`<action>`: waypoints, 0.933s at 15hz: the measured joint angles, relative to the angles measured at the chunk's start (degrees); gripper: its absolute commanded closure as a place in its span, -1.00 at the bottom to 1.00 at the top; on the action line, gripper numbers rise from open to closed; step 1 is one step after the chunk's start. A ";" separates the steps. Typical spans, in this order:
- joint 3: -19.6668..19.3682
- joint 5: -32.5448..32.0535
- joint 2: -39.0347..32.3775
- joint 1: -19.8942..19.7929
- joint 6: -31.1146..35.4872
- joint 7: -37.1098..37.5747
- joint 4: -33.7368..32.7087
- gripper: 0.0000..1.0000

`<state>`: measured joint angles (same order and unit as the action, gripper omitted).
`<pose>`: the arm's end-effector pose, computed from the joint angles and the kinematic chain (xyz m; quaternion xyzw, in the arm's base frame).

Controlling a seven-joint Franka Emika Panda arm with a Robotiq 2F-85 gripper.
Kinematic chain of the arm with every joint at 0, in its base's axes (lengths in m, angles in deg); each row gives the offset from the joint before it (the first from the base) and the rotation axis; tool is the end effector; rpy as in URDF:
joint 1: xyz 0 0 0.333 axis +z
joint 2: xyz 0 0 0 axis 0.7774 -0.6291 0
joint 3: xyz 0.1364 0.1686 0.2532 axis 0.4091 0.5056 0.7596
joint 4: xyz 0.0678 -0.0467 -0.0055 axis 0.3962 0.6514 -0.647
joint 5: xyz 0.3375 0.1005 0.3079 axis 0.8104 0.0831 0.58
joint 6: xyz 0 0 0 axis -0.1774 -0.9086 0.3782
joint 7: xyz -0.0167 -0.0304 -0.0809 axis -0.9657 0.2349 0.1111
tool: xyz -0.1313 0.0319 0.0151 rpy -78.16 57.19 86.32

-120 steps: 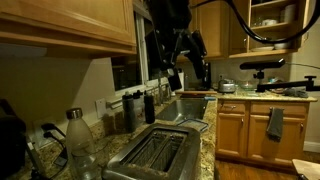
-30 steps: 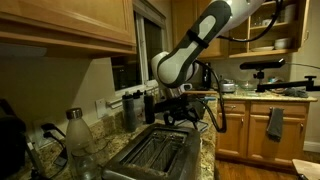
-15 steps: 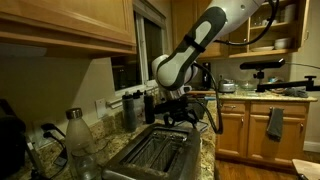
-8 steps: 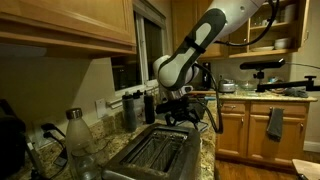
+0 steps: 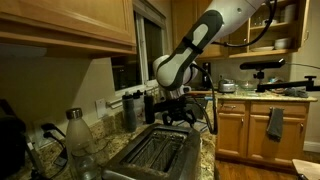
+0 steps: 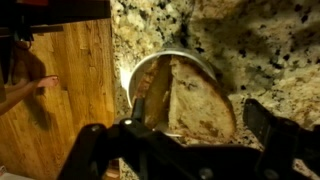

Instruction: Put one slice of bread in each of the slots on the toaster

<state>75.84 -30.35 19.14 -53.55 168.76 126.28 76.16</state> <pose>0.6421 -0.1293 0.2127 0.7681 -0.6314 -0.0417 0.0986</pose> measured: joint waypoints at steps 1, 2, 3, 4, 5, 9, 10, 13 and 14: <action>0.00 0.31 -0.26 0.00 0.17 -0.25 -0.48 -1.00; 0.00 0.50 -0.47 0.00 0.20 -0.54 -0.92 -1.00; 0.00 0.61 -0.63 0.00 0.20 -0.76 -1.26 -1.00; 0.00 0.67 -0.80 0.00 0.20 -0.93 -1.57 -1.00; 0.00 0.73 -1.04 0.00 0.20 -1.05 -1.88 -1.00; -0.01 1.03 -2.37 0.00 0.20 -1.57 -2.83 -1.00; -0.03 1.11 -2.66 0.00 0.20 -1.67 -2.98 -1.00; -0.23 1.63 -3.51 0.00 0.20 -2.09 -3.17 -1.00; -0.31 1.74 -3.71 -0.01 0.20 -2.18 -3.17 -1.00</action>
<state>75.52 -28.62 15.43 -53.56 168.96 124.10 72.99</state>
